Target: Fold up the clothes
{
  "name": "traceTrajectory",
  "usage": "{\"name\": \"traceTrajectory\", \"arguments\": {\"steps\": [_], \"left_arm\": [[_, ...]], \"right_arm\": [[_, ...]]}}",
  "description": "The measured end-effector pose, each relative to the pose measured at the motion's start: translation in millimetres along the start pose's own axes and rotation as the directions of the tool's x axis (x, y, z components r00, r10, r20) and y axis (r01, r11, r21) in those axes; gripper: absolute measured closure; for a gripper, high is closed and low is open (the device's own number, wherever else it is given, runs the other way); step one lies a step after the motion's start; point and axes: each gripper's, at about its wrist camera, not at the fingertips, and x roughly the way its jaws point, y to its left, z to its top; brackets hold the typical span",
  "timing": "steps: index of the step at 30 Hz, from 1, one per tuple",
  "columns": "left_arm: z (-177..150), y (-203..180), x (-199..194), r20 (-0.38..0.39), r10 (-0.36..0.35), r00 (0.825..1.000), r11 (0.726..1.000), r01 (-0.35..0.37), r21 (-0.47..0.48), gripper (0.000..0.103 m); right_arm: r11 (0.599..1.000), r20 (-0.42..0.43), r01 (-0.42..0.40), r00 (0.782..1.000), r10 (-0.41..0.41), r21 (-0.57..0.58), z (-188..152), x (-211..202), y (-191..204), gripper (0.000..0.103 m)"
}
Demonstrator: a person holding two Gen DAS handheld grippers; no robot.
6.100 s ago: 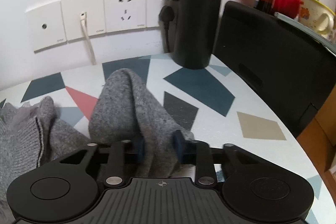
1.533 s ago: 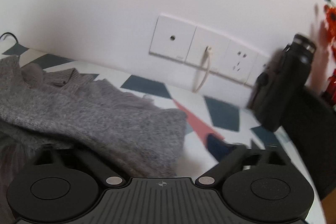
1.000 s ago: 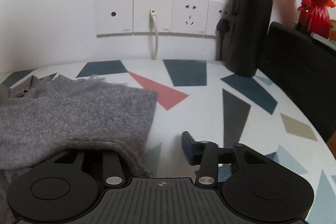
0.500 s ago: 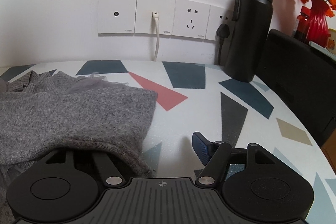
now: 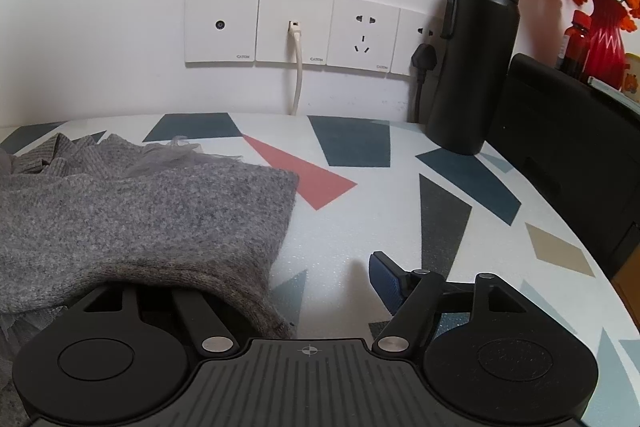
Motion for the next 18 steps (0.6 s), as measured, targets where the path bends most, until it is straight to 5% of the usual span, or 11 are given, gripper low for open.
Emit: {"name": "traceTrajectory", "arguments": {"steps": [5,8,9,11,12,18], "left_arm": [[-1,-11,5,-0.043,0.003,0.999,0.997,0.001,0.079,0.030],[0,-2,14,-0.059,0.013,0.998,0.999,-0.011,0.045,0.034],[0,1,17,-0.060,0.024,0.998,0.999,-0.022,0.043,0.041],[-3,2,20,-0.054,0.045,0.998,0.998,-0.043,0.052,0.088],[-4,2,20,-0.046,0.051,0.998,0.997,-0.048,0.053,0.095],[-2,-23,5,0.043,0.008,0.999,0.984,-0.015,0.177,0.097]], "right_arm": [[1.000,0.000,0.001,1.000,-0.001,-0.003,0,1,0,0.035],[1.000,0.000,0.001,1.000,-0.001,-0.003,0,1,0,0.034],[1.000,0.000,0.002,1.000,-0.002,-0.002,0,1,0,0.033],[1.000,-0.002,0.004,1.000,-0.004,0.003,0,1,-1,0.031],[1.000,-0.003,0.005,1.000,-0.005,0.005,0,1,-2,0.030],[1.000,0.007,0.017,1.000,-0.017,-0.005,0,0,0,0.030]]}}
